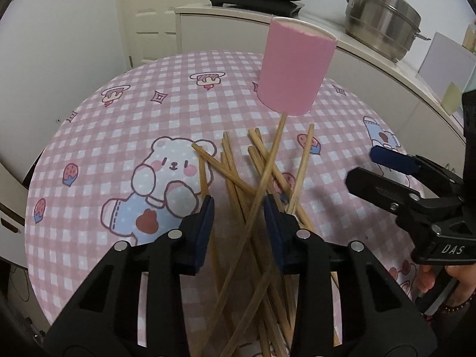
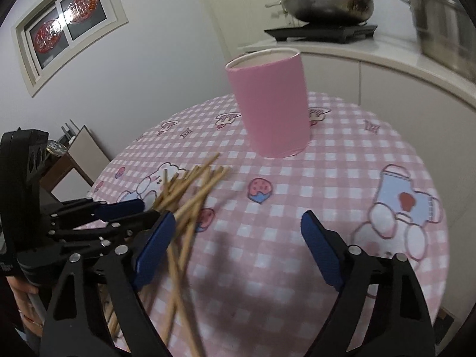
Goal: Organize utensils
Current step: 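Lower the left gripper onto the chopstick pile and close on one chopstick, then lift the chopstick with the left gripper and lower it into the pink cup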
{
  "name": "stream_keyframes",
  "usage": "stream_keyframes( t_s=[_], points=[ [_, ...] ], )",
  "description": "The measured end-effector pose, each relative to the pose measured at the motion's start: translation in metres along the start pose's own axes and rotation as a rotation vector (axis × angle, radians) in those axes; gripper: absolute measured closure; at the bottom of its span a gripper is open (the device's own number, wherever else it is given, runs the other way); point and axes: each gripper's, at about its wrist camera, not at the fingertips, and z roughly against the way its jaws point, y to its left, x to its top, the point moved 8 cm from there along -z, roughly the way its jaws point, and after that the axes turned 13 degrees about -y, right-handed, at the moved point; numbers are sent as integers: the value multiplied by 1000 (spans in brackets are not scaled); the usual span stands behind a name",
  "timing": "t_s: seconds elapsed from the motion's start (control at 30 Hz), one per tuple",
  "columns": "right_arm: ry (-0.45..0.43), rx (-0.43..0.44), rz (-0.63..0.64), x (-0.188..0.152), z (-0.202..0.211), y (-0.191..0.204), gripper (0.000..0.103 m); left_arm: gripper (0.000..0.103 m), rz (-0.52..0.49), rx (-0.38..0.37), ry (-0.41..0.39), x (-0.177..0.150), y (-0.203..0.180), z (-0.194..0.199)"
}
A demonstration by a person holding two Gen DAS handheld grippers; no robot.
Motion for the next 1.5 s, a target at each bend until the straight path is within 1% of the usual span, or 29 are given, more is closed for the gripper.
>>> stream_keyframes(
  t_s=[0.03, 0.07, 0.1, 0.13, 0.2, 0.27, 0.33, 0.37, 0.43, 0.47, 0.5, 0.53, 0.6, 0.7, 0.87, 1.0, 1.13, 1.3, 1.4, 1.5],
  points=[
    [6, 10, -6, 0, -2, 1, 26, 72, 1, -5, 4, 0, -1, -1],
    [19, 25, -18, 0, -6, 3, 28, 76, 0, -13, 11, -1, -2, -3],
    [33, 44, -34, -1, -9, 6, 33, 79, 1, -16, 16, -2, -2, -4],
    [42, 57, -44, -1, -12, 7, 35, 80, 2, -17, 20, -3, -1, -5],
    [62, 63, -50, -1, -18, 9, 40, 88, 16, -27, 26, -5, 1, -7],
    [87, 78, -70, -2, -26, 10, 46, 90, 44, -49, 22, -5, 3, -6],
    [113, 94, -95, -3, -33, 10, 54, 91, 47, -46, 17, -4, 4, -5],
    [122, 106, -110, -3, -36, 10, 57, 93, 47, -41, 14, -4, 5, -4],
    [128, 121, -127, -1, -38, 11, 67, 96, 51, -39, 6, -2, 7, 0],
    [133, 132, -135, -1, -39, 12, 69, 96, 57, -44, 1, 0, 8, 2],
    [139, 139, -137, -1, -40, 14, 74, 96, 58, -44, -3, 0, 9, 3],
    [143, 147, -135, 0, -41, 16, 80, 96, 59, -39, -10, 2, 10, 6],
    [147, 163, -135, 1, -41, 20, 85, 97, 62, -34, -20, 4, 13, 10],
    [132, 178, -129, 8, -35, 28, 88, 97, 65, -26, -38, 8, 16, 20],
    [75, 211, -105, 27, -14, 43, 92, 97, 68, -8, -105, 21, 19, 54],
    [12, 248, -64, 51, 13, 64, 94, 97, 64, 8, -186, 40, 17, 91],
    [-51, 266, -6, 78, 43, 77, 96, 97, 50, 20, -269, 60, 8, 128],
    [-139, 241, 80, 112, 75, 82, 98, 97, 16, 32, -357, 87, -7, 157],
    [-217, 186, 149, 140, 91, 76, 98, 97, -2, 34, -395, 106, -16, 160],
    [-265, 143, 184, 162, 98, 67, 98, 97, -5, 32, -427, 128, -23, 153]
  ],
)
